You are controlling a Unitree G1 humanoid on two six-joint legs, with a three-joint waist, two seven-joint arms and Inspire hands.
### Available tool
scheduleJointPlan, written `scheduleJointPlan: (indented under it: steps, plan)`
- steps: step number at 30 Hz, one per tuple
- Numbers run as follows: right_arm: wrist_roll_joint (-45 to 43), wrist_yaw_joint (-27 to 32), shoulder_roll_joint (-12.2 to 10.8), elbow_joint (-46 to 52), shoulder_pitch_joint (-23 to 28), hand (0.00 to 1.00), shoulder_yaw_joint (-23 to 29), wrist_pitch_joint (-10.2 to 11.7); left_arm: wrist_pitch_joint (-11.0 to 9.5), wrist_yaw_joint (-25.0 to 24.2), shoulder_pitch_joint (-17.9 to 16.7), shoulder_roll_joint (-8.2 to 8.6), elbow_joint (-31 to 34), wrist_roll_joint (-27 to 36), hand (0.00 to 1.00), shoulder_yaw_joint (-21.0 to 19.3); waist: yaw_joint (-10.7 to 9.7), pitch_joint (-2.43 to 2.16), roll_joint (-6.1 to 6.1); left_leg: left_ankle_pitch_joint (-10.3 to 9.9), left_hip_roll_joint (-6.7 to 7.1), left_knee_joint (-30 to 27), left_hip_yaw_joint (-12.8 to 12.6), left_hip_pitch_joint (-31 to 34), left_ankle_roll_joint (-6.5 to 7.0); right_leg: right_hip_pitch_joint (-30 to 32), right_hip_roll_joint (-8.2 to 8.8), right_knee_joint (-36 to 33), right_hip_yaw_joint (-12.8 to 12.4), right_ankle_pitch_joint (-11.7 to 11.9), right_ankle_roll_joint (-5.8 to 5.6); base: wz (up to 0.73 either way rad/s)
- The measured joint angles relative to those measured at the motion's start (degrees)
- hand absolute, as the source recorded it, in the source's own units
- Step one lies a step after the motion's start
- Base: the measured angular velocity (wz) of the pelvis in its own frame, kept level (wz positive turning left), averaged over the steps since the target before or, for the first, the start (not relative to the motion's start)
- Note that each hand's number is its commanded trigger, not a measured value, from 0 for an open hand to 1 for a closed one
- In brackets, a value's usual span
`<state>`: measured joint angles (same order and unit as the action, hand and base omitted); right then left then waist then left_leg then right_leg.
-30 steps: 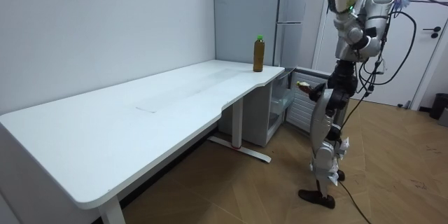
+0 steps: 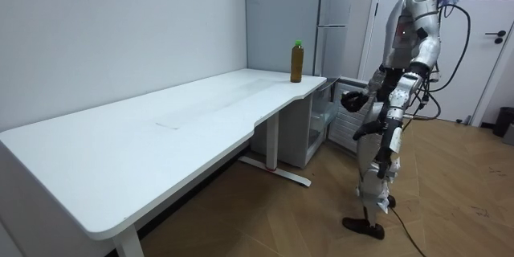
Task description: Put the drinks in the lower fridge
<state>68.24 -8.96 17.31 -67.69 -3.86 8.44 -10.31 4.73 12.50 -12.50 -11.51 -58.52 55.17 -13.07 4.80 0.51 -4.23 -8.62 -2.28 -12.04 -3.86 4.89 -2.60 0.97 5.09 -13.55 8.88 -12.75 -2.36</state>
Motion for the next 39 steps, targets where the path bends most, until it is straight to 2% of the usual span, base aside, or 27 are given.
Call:
scheduleJointPlan:
  steps: [1,2,4,6,8,10,14,17,20,22,24,27,32,36,39]
  plan:
    - [1.6,0.1,0.1,-0.9,-1.9,1.00,-0.9,0.1,0.4,-0.8,2.3,-0.62,-2.2,-1.0,0.00,0.2,-0.1,0.39,0.50,0.0,-0.01,-0.8,0.3,1.5,0.01,1.1,0.01,-0.3,0.2,0.0,0.03,0.00]
    - [1.9,0.3,0.1,-1.5,-3.0,1.00,-1.2,0.2,0.4,-1.0,3.4,-0.98,-3.0,-1.4,0.00,0.9,0.0,0.56,0.76,0.0,-0.02,-1.2,0.4,2.2,0.01,1.6,-0.01,-0.4,0.3,0.1,0.09,0.13]
    - [2.0,0.9,0.3,-4.2,-8.5,1.00,-3.2,0.2,0.4,-2.9,7.5,-2.44,-6.1,-3.7,0.00,4.2,0.1,0.93,1.27,0.2,-0.08,-2.6,0.8,5.8,0.20,4.5,0.00,-1.3,0.6,0.2,0.32,0.08]
    - [2.0,1.0,0.4,-7.2,-12.2,1.00,-3.7,0.2,0.4,-4.4,10.1,-2.87,-8.3,-6.4,0.00,5.7,0.2,1.17,1.70,0.3,-0.11,-3.5,1.2,8.1,0.29,6.3,-0.09,-1.3,0.9,0.7,0.32,0.07]
    - [2.1,1.2,1.0,-8.2,-14.7,1.00,-5.3,0.3,0.6,-5.8,12.0,-2.93,-10.0,-9.4,0.00,9.4,0.4,1.18,1.87,0.5,-0.08,-4.0,1.3,10.5,0.60,8.7,-0.10,-1.2,0.8,1.4,0.20,0.03]
    - [2.2,1.6,1.0,-8.8,-16.5,1.00,-6.1,0.3,1.3,-6.9,13.4,-2.92,-11.5,-13.4,0.00,11.2,0.6,1.19,1.87,0.6,-0.08,-4.7,1.1,12.4,0.71,10.5,-0.05,-1.6,0.6,1.6,0.18,-0.05]
    - [1.9,1.2,1.4,-12.8,-20.0,1.00,-6.1,0.0,1.3,-9.2,15.7,-2.95,-13.9,-20.6,0.00,12.5,0.9,1.20,1.86,0.8,-0.09,-5.3,1.1,14.8,0.89,13.4,0.09,-2.8,0.6,1.6,0.18,0.00]
    - [1.9,1.2,2.8,-13.4,-21.3,1.00,-7.2,-0.3,1.5,-10.7,18.6,-2.93,-15.8,-26.1,0.00,16.1,1.7,1.31,2.04,1.6,-0.03,-5.2,0.7,17.6,1.04,16.7,0.44,-4.5,0.5,1.7,0.23,-0.03]
    - [1.8,1.2,3.2,-14.8,-22.7,1.00,-7.6,-0.8,1.1,-11.1,19.5,-3.00,-15.8,-28.5,0.00,17.6,2.0,1.66,2.58,2.1,-0.01,-4.8,0.5,18.4,1.01,18.2,0.60,-5.4,0.6,1.7,0.26,-0.03]
    - [1.6,1.2,3.3,-14.9,-24.0,1.00,-9.1,-1.1,0.6,-11.8,19.6,-3.07,-15.8,-28.8,0.00,19.5,1.8,2.28,3.55,2.9,0.12,-3.8,-0.1,18.7,1.06,19.3,0.87,-5.8,0.5,1.8,0.41,-0.07]
    - [1.5,0.9,3.5,-14.8,-24.6,1.00,-9.5,-1.1,0.5,-12.1,19.8,-3.06,-15.8,-30.0,0.00,20.2,1.8,2.60,4.26,3.3,0.16,-3.7,-0.1,19.4,1.09,20.4,0.94,-6.2,0.5,1.8,0.45,0.00]
    - [1.5,1.1,4.3,-14.8,-26.1,1.00,-9.3,-1.4,0.3,-12.0,19.8,-3.08,-15.9,-30.0,0.00,20.3,1.6,2.77,5.08,3.9,0.34,-3.6,-0.1,20.9,1.21,22.3,1.21,-7.2,0.5,1.9,0.55,0.01]
    - [1.5,2.7,6.7,-14.7,-29.9,1.00,-9.5,-2.3,0.8,-12.2,19.8,-3.29,-15.9,-30.0,0.00,22.3,1.6,2.65,5.30,4.5,0.81,-3.7,-0.3,21.8,1.58,23.7,1.80,-8.1,0.3,1.8,0.47,0.02]
    - [1.6,2.6,7.2,-14.5,-31.8,1.00,-9.5,-2.3,1.2,-12.2,19.7,-3.55,-15.9,-30.0,0.00,22.4,1.6,2.38,5.89,4.6,0.81,-3.7,-0.6,21.9,1.61,24.1,1.80,-8.3,0.0,1.8,0.47,-0.03]
    - [3.6,2.9,7.4,-14.5,-32.6,1.00,-9.2,-3.3,1.2,-13.2,19.1,-4.20,-15.9,-30.0,0.00,22.3,1.6,2.23,6.58,4.6,0.81,-3.7,-0.6,21.9,1.60,24.1,1.80,-8.4,0.0,1.8,0.48,0.00]
